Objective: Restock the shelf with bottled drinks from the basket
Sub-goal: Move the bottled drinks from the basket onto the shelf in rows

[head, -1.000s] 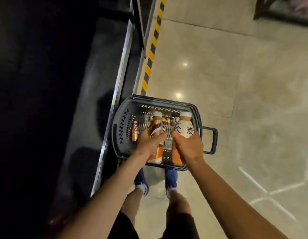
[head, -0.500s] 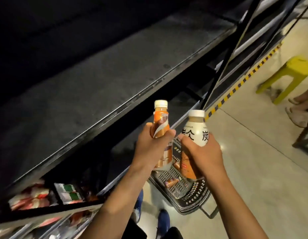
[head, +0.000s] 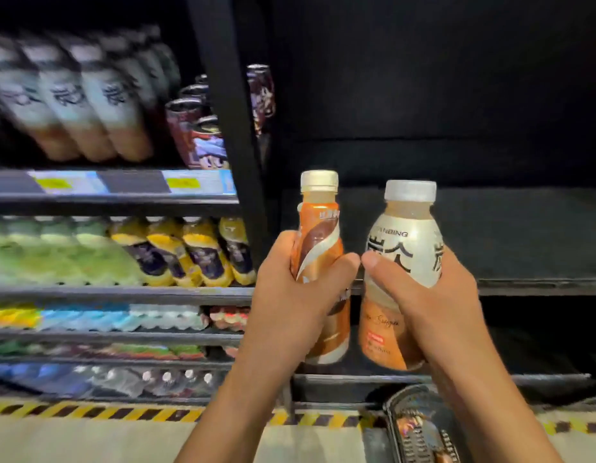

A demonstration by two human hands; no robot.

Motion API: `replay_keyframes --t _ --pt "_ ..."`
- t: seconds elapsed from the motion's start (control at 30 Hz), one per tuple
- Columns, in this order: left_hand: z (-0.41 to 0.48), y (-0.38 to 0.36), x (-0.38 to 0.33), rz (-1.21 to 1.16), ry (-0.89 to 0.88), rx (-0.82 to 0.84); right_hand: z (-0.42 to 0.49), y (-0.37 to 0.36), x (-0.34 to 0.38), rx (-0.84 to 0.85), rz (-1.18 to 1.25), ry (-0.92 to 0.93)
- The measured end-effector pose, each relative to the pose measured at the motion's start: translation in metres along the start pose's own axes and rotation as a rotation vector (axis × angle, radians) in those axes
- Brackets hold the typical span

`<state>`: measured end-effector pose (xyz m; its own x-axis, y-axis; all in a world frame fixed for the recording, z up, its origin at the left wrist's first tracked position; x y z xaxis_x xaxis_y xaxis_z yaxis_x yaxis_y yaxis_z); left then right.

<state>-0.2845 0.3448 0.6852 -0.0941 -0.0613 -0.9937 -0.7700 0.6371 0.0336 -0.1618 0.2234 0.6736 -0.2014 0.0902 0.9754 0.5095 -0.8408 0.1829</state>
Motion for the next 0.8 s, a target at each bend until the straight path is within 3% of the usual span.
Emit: replay_keyframes --t 0.2,0.43,0.6,0.8 --pt "-0.015 0.169 0.001 -0.036 -0.029 -0.223 -0.037 -0.162 0.053 0.204 0.113 0.051" --pt "-0.025 0.342 -0.006 -0.03 -0.068 -0.345 -0.085 -0.317 0.1 0.33 0.195 0.104" --pt "-0.01 0.428 -0.016 -0.003 -0.024 -0.371 -0.094 -0.391 0.13 0.342 0.163 0.152" --pt "0.032 0.476 -0.037 -0.052 -0.058 -0.316 -0.069 -0.443 0.161 0.27 0.083 0.196"
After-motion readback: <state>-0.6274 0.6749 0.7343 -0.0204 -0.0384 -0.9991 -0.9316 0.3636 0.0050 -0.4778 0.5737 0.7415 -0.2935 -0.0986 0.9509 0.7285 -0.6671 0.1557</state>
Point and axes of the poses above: each hand's wrist, its own z-axis towards the middle knuckle, its own y-axis out of the back of the hand, x = y × z, the point moved 7 cm from there along z, towards the middle knuckle, and after that the axes turned 7 degrees about y, right-handed, at the moved point
